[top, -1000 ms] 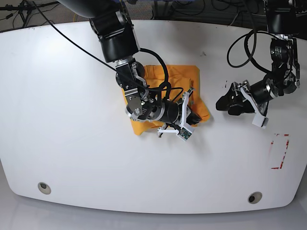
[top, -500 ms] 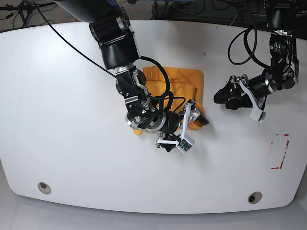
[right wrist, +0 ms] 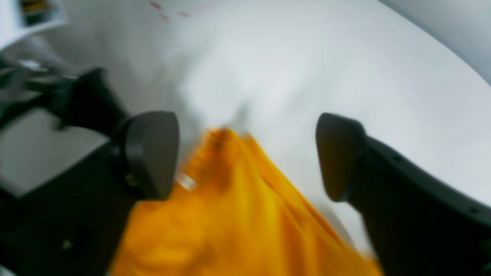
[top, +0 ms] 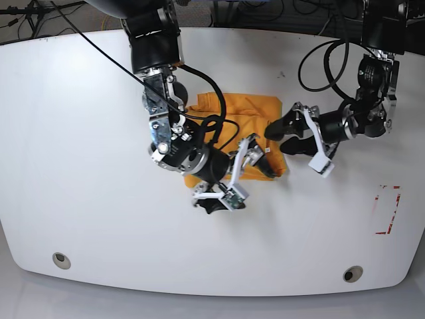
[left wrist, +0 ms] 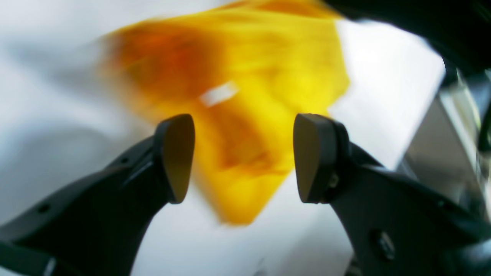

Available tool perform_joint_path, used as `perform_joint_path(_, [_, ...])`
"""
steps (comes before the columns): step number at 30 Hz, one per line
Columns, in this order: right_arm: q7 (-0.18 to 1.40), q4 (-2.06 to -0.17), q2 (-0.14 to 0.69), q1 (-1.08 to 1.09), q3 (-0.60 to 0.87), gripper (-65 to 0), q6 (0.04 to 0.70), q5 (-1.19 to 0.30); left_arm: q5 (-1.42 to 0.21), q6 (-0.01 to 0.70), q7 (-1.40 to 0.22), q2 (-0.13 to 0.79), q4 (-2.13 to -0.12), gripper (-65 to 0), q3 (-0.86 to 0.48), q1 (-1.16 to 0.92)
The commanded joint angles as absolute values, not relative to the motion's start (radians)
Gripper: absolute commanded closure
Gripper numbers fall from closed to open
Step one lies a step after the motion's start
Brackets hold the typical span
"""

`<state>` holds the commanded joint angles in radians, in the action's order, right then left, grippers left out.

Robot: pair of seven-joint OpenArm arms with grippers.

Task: Fold the T-shirt properly
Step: 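Grasp the yellow bundle with both grippers and tuck its loose edge under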

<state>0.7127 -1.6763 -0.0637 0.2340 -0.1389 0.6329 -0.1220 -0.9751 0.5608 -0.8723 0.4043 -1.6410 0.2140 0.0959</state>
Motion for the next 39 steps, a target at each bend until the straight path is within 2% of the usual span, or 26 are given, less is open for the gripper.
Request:
perform_joint_path(3, [0.714,-1.679,-0.028,0.219,-0.12,-22.0,0.633,-0.122,-0.905,0.552,-0.872,0.38,-1.676,-36.3,0.286,0.099])
perform_joint_path(6, [0.714,-1.676,0.005,0.219,-0.119,-8.4,0.633,-0.122,-0.832,0.552,-0.872,0.344,-1.685,-27.9,0.344,0.101])
perform_joint_path(8, [0.714,-1.667,0.03,0.219,-0.119,-1.6,0.633,-0.122,-0.785,0.553,-0.872,0.325,-1.685,-21.0,0.374,0.101])
perform_joint_path(9, [0.714,-1.656,0.039,0.219,-0.119,-0.5,0.633,-0.122,-0.763,0.553,-0.872,0.317,-1.685,-18.3,0.384,0.101])
perform_joint_path(12, [0.71,-1.62,0.053,0.22,-0.119,-0.8,0.633,-0.122,-0.711,0.553,-0.872,0.292,-1.685,-13.7,0.404,0.099])
perform_joint_path(19, [0.611,-1.471,0.07,0.245,-0.119,-2.1,0.633,-0.116,-0.667,0.553,-0.871,0.266,-1.679,-14.0,0.414,0.097])
perform_joint_path(27, [0.455,-1.273,0.124,0.252,-0.12,-1.9,0.65,-0.12,-0.664,0.553,-0.84,0.265,-1.561,-14.7,0.407,0.107])
perform_joint_path(32, [0.443,-1.214,0.136,0.249,-0.119,-1.7,0.698,-0.12,-0.664,0.553,-0.788,0.311,-1.501,-14.7,0.4,0.108])
perform_joint_path(39, [0.443,-1.211,0.159,0.223,-0.119,-1.6,0.698,-0.119,-0.667,0.556,-0.765,0.366,-1.428,-14.7,0.314,0.105])
